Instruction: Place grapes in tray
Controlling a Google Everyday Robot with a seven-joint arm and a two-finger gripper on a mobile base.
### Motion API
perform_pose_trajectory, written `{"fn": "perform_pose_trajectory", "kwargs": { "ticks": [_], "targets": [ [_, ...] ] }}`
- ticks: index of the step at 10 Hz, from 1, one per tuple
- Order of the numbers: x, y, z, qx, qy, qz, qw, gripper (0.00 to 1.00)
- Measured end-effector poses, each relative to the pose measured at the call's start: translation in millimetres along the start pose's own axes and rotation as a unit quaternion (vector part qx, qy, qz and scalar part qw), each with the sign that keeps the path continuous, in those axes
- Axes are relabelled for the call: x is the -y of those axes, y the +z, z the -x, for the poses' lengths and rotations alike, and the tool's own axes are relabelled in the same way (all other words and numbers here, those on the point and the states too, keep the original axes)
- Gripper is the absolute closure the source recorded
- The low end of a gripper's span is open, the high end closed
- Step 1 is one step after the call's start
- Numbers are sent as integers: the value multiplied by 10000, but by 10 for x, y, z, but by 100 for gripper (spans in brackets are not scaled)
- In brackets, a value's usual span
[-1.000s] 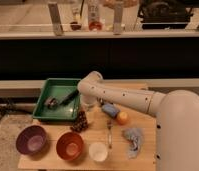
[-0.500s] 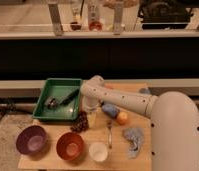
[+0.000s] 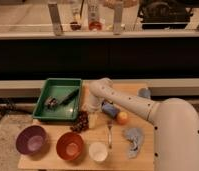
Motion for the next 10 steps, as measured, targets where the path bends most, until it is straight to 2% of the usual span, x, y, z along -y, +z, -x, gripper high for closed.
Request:
{"fn": "perform_pose_trajectory", "kwargs": {
  "ticks": [2, 3, 4, 6, 7, 8, 10],
  "targets": [
    [49, 54, 105, 55, -28, 117, 9999, 20],
    [48, 88, 97, 136, -14, 254, 9996, 21],
    [44, 101, 82, 205, -3, 346, 9992, 27],
    [69, 161, 49, 363, 54, 505, 9981, 49],
    [77, 166, 38, 425, 81, 528, 9977, 56],
    [81, 170, 27, 442, 90, 536, 9975, 71],
    [79, 150, 22, 427, 86, 542, 9976, 88]
  ]
}}
